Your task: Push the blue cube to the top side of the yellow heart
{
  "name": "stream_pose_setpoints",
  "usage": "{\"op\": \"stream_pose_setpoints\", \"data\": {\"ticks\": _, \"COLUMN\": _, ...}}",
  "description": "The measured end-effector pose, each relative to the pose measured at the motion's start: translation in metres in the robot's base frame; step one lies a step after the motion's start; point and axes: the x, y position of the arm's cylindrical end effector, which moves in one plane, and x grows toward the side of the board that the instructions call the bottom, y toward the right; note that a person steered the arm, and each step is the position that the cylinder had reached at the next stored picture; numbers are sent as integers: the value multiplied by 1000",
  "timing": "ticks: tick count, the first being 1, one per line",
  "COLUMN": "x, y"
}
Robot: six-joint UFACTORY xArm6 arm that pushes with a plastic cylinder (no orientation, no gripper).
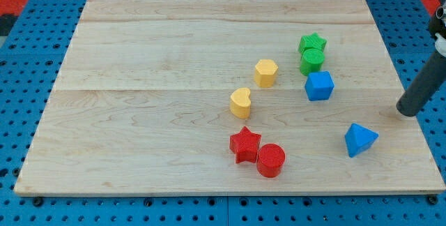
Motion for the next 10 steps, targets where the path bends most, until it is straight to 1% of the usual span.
{"op": "stream_pose_setpoints", "data": {"ticks": 2, "x": -2, "y": 2}}
{"op": "stream_pose_setpoints", "data": {"ticks": 4, "x": -23, "y": -43}}
{"op": "stream_pose_setpoints", "data": {"ticks": 5, "x": -50, "y": -73}}
{"op": "stream_pose_setpoints", "data": {"ticks": 6, "x": -45, "y": -164}}
{"op": "stream_pose_setpoints", "data": {"ticks": 7, "x": -47, "y": -223}}
{"op": "stream_pose_setpoints", "data": {"ticks": 8, "x": -56, "y": -256}}
{"op": "stream_pose_setpoints", "data": {"ticks": 9, "x": -57, "y": -263}}
{"op": "stream_pose_setpoints", "data": {"ticks": 10, "x": -57, "y": -253}}
